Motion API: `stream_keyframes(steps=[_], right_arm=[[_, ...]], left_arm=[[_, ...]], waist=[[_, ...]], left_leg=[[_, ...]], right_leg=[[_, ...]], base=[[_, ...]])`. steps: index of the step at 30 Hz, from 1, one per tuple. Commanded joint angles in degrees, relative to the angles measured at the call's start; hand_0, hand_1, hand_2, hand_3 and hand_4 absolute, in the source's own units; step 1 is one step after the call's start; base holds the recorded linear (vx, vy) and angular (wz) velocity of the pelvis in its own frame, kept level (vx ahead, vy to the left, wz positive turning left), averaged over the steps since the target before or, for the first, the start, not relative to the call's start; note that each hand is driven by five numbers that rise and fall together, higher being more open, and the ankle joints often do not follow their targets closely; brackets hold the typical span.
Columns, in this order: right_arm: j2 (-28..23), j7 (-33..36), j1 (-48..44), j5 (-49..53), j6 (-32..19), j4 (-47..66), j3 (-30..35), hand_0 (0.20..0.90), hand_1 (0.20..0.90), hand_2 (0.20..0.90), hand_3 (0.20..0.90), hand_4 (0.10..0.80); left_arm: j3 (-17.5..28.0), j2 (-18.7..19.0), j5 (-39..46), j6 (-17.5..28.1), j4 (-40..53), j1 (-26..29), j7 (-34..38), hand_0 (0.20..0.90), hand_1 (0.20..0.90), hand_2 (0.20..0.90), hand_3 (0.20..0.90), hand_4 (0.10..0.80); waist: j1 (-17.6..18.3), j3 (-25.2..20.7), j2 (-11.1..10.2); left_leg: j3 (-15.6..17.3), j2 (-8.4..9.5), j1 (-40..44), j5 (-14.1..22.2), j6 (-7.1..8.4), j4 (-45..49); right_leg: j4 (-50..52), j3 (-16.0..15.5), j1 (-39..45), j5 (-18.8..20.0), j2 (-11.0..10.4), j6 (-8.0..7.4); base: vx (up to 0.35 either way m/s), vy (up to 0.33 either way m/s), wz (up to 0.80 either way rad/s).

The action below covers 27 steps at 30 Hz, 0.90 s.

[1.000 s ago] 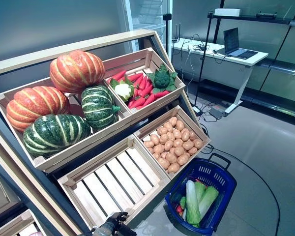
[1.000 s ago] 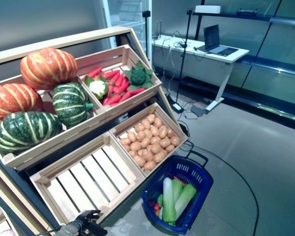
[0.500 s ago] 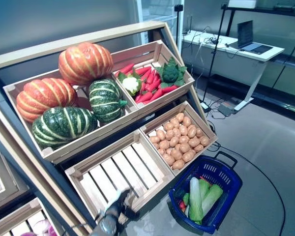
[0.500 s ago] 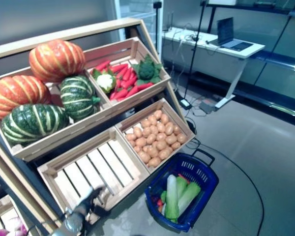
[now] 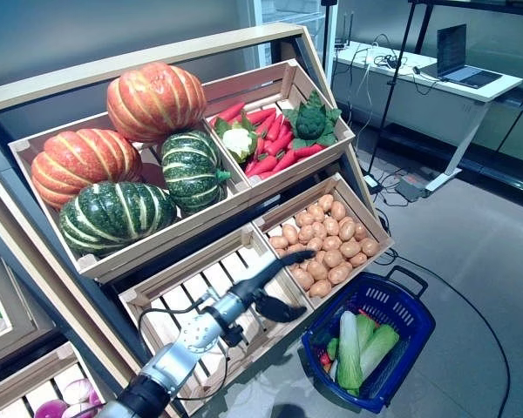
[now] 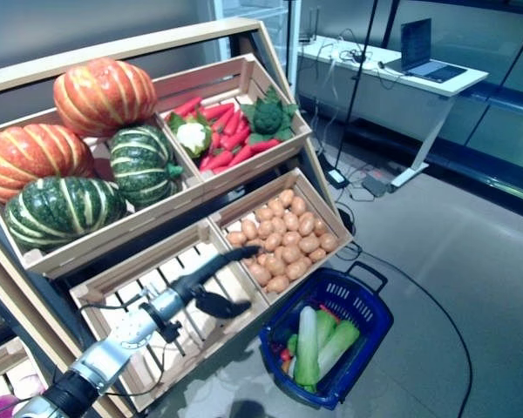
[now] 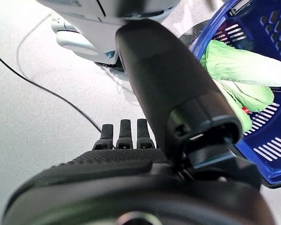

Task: Put vegetables into the basket

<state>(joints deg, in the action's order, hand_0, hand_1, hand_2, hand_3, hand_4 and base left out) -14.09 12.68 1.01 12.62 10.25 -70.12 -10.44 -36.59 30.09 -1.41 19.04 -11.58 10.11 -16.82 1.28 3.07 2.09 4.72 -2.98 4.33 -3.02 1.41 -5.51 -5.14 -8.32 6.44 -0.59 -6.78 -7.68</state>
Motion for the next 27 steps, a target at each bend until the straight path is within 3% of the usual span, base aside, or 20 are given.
stream_keyframes(steps=[1,5,11,19,27], right_arm=[[0.82,-0.61,-4.93,-0.14,-1.46,-2.29,-2.28,0.900,0.900,0.900,0.900,0.800],[0.41,-1.27,-5.82,-1.00,-1.09,-2.88,-2.96,0.900,0.900,0.900,0.900,0.800],[0.37,-1.87,-6.28,-1.50,-1.18,-3.26,-3.32,0.900,0.900,0.900,0.900,0.800],[1.83,-0.96,-6.97,-0.76,0.00,-2.01,-4.73,0.900,0.900,0.900,0.900,0.800],[2.88,0.30,-8.01,0.62,1.02,-1.16,-5.54,0.900,0.900,0.900,0.900,0.800]], left_arm=[[-1.30,0.63,1.77,0.18,0.14,9.60,-4.76,0.900,0.900,0.900,0.900,0.800],[-4.53,0.05,3.55,-4.36,-2.29,11.13,-6.00,0.900,0.900,0.900,0.900,0.800],[-4.64,-3.64,4.09,-11.14,-12.82,8.67,-6.66,0.900,0.900,0.900,0.900,0.800],[1.96,-12.46,0.45,-17.03,-36.09,4.05,-1.61,0.900,0.900,0.900,0.900,0.800],[7.07,-15.93,-7.64,-18.64,-50.83,1.57,7.63,0.900,0.900,0.900,0.900,0.800]], waist=[[0.21,-0.16,-1.07],[1.01,-0.47,-0.99],[0.99,-0.72,-1.28],[0.78,-0.92,-1.89],[-0.15,0.00,-2.42]], left_leg=[[1.54,-2.46,1.38,4.55,1.27,0.51],[2.26,-2.60,1.67,4.61,1.09,0.51],[2.55,-2.74,2.02,4.57,0.95,0.51],[2.58,-2.69,1.71,4.10,0.83,0.51],[1.96,-2.73,1.23,3.48,0.98,0.51]], right_leg=[[1.69,0.49,-1.22,1.41,-3.45,-1.58],[1.59,1.40,-1.31,1.46,-3.39,-1.81],[1.42,1.88,-1.16,1.68,-3.35,-1.85],[1.62,1.95,-1.66,1.87,-3.39,-1.50],[1.97,1.27,-1.95,1.88,-3.56,-1.03]], base=[[0.004,0.010,-0.08],[0.006,0.008,-0.04],[0.000,-0.003,-0.03],[-0.002,-0.001,-0.01],[-0.015,-0.003,-0.02]])
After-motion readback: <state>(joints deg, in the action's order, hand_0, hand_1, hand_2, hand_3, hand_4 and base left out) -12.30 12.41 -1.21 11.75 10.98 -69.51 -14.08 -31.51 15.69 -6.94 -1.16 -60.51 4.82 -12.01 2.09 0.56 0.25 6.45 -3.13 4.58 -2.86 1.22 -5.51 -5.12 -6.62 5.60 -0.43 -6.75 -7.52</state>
